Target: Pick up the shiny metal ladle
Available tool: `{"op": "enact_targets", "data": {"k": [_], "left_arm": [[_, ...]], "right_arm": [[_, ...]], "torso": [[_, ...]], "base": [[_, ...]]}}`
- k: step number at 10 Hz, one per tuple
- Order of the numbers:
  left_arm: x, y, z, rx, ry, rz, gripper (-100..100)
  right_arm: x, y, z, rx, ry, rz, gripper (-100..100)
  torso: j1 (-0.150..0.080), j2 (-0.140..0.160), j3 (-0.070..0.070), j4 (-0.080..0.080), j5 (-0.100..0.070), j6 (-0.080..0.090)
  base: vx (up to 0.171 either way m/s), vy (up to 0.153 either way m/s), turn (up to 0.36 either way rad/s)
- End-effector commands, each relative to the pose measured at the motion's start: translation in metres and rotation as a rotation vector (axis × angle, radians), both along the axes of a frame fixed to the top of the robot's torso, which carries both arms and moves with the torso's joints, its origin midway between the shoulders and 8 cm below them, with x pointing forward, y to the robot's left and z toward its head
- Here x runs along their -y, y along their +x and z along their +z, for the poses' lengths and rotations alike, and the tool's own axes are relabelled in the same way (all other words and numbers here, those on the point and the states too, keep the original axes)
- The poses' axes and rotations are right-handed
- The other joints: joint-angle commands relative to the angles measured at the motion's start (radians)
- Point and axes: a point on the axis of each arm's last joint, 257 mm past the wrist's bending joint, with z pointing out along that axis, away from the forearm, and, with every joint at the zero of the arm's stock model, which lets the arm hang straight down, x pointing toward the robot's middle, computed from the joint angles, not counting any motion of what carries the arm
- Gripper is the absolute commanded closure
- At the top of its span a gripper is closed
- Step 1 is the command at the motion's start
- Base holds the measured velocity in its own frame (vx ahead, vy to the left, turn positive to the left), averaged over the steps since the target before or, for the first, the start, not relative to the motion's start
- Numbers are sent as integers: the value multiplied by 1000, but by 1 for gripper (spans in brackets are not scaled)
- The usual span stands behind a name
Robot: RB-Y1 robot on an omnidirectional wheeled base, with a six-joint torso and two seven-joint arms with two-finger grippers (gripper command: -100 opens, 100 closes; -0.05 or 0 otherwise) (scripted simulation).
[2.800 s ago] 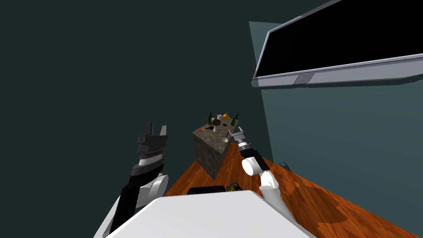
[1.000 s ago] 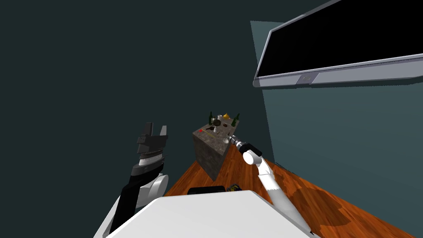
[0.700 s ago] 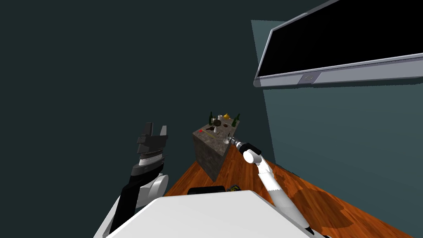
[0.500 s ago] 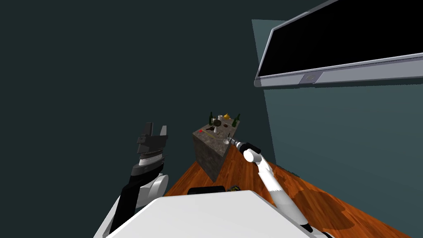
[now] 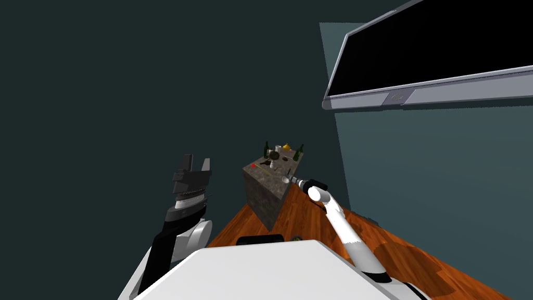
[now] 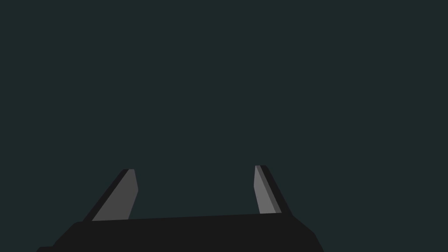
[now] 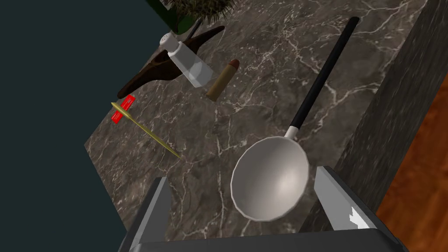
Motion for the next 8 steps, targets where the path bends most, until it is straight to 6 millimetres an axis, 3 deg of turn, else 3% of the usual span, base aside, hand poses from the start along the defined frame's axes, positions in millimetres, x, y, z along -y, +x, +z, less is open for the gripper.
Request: {"op": "enact_targets", "data": {"k": [1, 8], "left_arm": [[0, 0, 0, 0, 0, 0, 0], [0, 0, 0, 0, 0, 0, 0]], "right_arm": [[0, -3, -7, -39, 19, -2, -100], [16, -20, -53, -295, 146, -46, -100]], "torso": [[0, 0, 0, 0, 0, 0], [0, 0, 0, 0, 0, 0]], "base": [[28, -21, 22], [32, -20, 38]]}}
